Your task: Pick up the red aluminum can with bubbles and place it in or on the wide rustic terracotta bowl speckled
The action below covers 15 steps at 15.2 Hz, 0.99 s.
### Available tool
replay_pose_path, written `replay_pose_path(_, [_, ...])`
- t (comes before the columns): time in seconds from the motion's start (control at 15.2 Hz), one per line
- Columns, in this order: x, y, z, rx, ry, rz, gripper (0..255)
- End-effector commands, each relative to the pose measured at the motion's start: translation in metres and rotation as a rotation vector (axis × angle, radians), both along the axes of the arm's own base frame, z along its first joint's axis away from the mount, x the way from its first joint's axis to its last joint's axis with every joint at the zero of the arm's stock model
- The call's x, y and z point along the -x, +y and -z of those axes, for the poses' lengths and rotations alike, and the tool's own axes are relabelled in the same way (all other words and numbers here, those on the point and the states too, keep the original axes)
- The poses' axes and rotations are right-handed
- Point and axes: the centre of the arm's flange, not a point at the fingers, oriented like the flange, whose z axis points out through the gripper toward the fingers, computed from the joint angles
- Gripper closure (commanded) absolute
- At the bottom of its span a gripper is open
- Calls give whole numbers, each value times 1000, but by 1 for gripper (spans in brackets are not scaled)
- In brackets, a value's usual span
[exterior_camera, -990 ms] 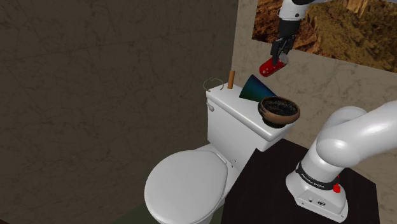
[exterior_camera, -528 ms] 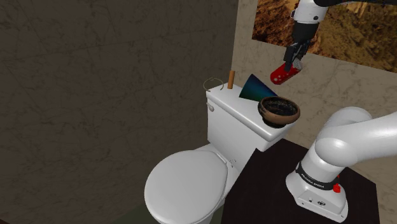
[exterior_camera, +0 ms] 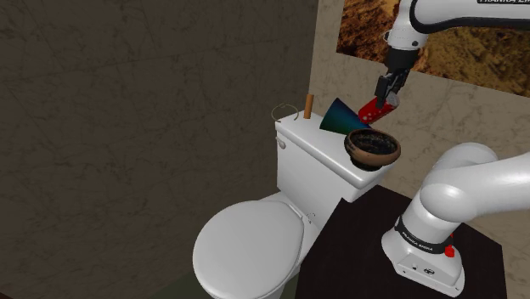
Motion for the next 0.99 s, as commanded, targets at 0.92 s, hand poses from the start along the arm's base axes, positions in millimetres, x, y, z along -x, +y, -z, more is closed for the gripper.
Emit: replay_pose_path(0.92, [1, 1, 55, 0, -1, 0, 255])
